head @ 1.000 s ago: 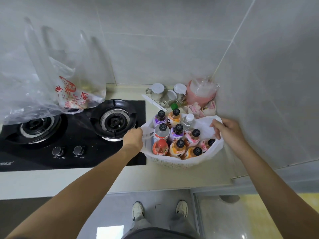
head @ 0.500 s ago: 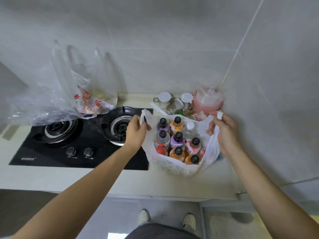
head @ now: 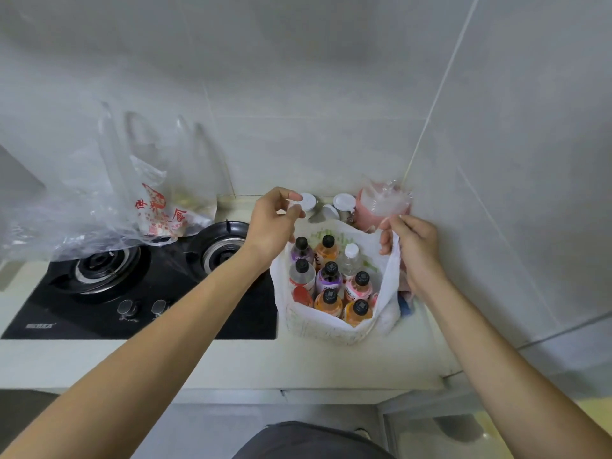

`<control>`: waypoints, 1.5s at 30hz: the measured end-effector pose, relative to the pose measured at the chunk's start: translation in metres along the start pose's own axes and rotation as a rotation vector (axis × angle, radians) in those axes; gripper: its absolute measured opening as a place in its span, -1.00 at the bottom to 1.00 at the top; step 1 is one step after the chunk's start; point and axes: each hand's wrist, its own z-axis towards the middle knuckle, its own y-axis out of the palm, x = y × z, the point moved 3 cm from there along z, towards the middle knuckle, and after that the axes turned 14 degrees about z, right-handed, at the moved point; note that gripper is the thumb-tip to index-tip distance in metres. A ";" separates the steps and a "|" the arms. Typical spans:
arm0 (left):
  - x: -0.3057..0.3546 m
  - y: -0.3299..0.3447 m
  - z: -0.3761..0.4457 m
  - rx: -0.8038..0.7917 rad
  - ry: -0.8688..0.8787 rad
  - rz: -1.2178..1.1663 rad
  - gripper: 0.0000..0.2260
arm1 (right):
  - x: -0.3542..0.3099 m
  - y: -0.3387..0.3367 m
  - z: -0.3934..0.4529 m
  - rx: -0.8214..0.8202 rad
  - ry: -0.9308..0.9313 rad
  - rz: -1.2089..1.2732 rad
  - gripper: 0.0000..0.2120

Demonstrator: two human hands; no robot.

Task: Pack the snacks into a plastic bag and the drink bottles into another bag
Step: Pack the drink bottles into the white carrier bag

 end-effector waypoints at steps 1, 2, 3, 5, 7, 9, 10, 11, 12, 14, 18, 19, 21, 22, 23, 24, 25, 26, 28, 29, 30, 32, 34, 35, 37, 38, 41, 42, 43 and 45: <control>0.004 -0.001 -0.001 0.009 0.012 -0.009 -0.84 | -0.004 0.005 -0.001 -0.014 -0.021 -0.007 -0.72; 0.008 -0.003 -0.001 0.019 0.022 -0.022 -0.83 | -0.008 0.010 -0.002 -0.027 -0.040 -0.011 -0.72; 0.013 -0.005 0.000 0.025 0.032 -0.029 -0.83 | -0.012 0.016 -0.002 -0.041 -0.056 -0.016 -0.71; 0.020 -0.009 0.002 0.023 0.051 -0.021 -0.83 | -0.020 0.026 -0.002 -0.066 -0.080 -0.022 -0.70; 0.022 -0.013 0.005 0.021 0.053 -0.027 -0.81 | -0.027 0.034 0.000 -0.071 -0.102 -0.011 -0.69; 0.022 -0.015 0.007 0.031 0.043 -0.047 -0.80 | -0.031 0.039 0.008 -0.062 -0.117 0.000 -0.69; 0.023 -0.016 0.009 0.037 0.040 -0.052 -0.79 | -0.033 0.043 0.013 -0.055 -0.121 0.005 -0.69; 0.024 -0.016 0.011 0.040 0.037 -0.056 -0.78 | -0.034 0.046 0.017 -0.046 -0.118 0.011 -0.68; 0.026 -0.016 0.013 0.045 0.032 -0.065 -0.77 | -0.035 0.049 0.022 -0.038 -0.116 0.021 -0.68; 0.030 -0.016 0.021 0.057 0.023 -0.084 -0.74 | -0.039 0.056 0.030 -0.031 -0.110 0.037 -0.68; 0.035 -0.013 0.038 0.068 0.020 -0.097 -0.72 | -0.041 0.066 0.049 -0.041 -0.083 0.063 -0.68; 0.036 -0.012 0.042 0.072 0.016 -0.099 -0.72 | -0.041 0.070 0.053 -0.051 -0.077 0.073 -0.68; 0.038 -0.011 0.051 0.079 0.008 -0.102 -0.71 | -0.043 0.076 0.061 -0.054 -0.073 0.070 -0.68; 0.040 -0.011 0.056 0.082 0.008 -0.104 -0.71 | -0.044 0.080 0.064 -0.053 -0.075 0.060 -0.68; 0.041 -0.011 0.061 0.083 0.009 -0.105 -0.71 | -0.045 0.083 0.067 -0.056 -0.080 0.053 -0.67; 0.043 -0.011 0.066 0.083 0.013 -0.105 -0.71 | -0.047 0.087 0.071 -0.063 -0.085 0.048 -0.67; 0.045 -0.011 0.071 0.082 0.018 -0.102 -0.71 | -0.048 0.090 0.075 -0.069 -0.084 0.044 -0.67; 0.047 -0.012 0.076 0.081 0.024 -0.100 -0.72 | -0.049 0.093 0.080 -0.073 -0.084 0.042 -0.67; 0.050 -0.012 0.086 0.083 0.031 -0.097 -0.71 | -0.050 0.099 0.089 -0.071 -0.085 0.042 -0.67; 0.051 -0.012 0.091 0.086 0.033 -0.093 -0.70 | -0.050 0.101 0.094 -0.068 -0.084 0.043 -0.67; 0.052 -0.012 0.095 0.090 0.036 -0.088 -0.69 | -0.051 0.103 0.099 -0.069 -0.084 0.044 -0.68; 0.053 -0.013 0.105 0.097 0.037 -0.071 -0.67 | -0.051 0.108 0.107 -0.074 -0.081 0.041 -0.68; 0.052 -0.015 0.114 0.102 0.036 -0.049 -0.65 | -0.052 0.112 0.114 -0.075 -0.082 0.031 -0.69; 0.051 -0.016 0.118 0.100 0.034 -0.040 -0.66 | -0.052 0.114 0.116 -0.079 -0.084 0.023 -0.69; 0.049 -0.017 0.126 0.089 0.031 -0.026 -0.68 | -0.051 0.120 0.121 -0.092 -0.090 0.008 -0.70; 0.048 -0.018 0.129 0.083 0.031 -0.019 -0.70 | -0.050 0.122 0.124 -0.093 -0.089 0.007 -0.70; 0.045 -0.018 0.137 0.059 0.053 -0.005 -0.78 | -0.045 0.125 0.131 -0.091 -0.064 0.017 -0.71; 0.044 -0.017 0.139 0.047 0.067 0.008 -0.81 | -0.043 0.126 0.133 -0.097 -0.054 0.014 -0.71; 0.043 -0.016 0.140 0.035 0.079 0.024 -0.83 | -0.040 0.127 0.133 -0.110 -0.045 0.003 -0.71; 0.040 -0.013 0.143 0.019 0.091 0.050 -0.84 | -0.033 0.128 0.133 -0.137 -0.029 -0.027 -0.71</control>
